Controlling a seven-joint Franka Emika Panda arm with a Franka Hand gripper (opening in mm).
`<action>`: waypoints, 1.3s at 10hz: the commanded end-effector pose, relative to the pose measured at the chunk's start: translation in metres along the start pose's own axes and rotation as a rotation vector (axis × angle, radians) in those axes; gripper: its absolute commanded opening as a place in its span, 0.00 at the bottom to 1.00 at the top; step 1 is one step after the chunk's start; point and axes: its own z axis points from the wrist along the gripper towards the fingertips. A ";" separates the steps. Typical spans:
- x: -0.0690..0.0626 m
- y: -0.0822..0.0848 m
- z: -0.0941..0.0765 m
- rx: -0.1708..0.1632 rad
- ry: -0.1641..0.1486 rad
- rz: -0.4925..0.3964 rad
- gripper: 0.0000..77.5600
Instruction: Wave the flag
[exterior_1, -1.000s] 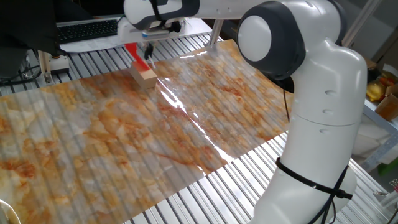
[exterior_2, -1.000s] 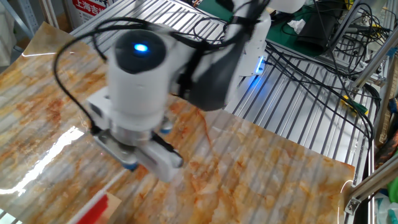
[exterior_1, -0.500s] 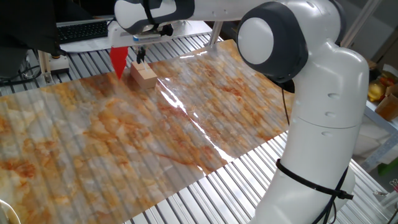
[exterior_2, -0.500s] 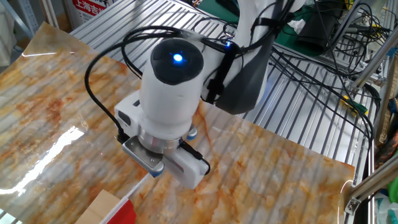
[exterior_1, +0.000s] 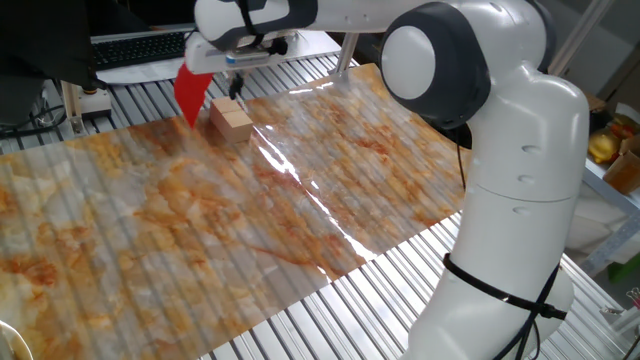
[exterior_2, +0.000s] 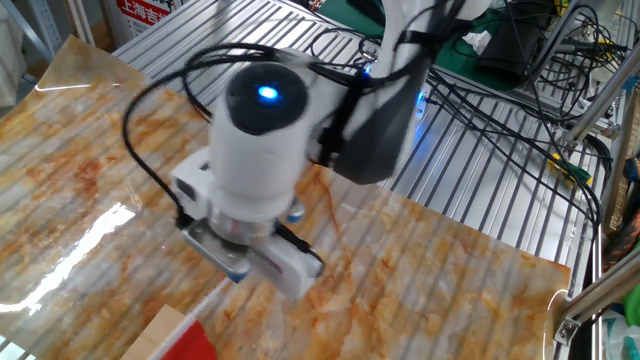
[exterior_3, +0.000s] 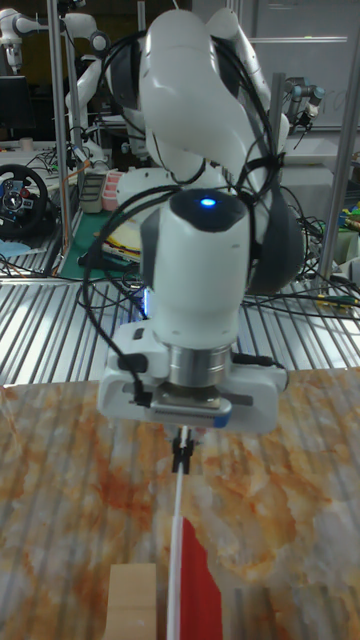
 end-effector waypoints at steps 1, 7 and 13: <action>-0.050 -0.162 0.004 -0.027 0.030 -0.094 0.01; -0.058 -0.194 0.001 -0.006 0.021 -0.095 0.01; -0.049 -0.152 0.018 -0.024 -0.008 -0.099 0.01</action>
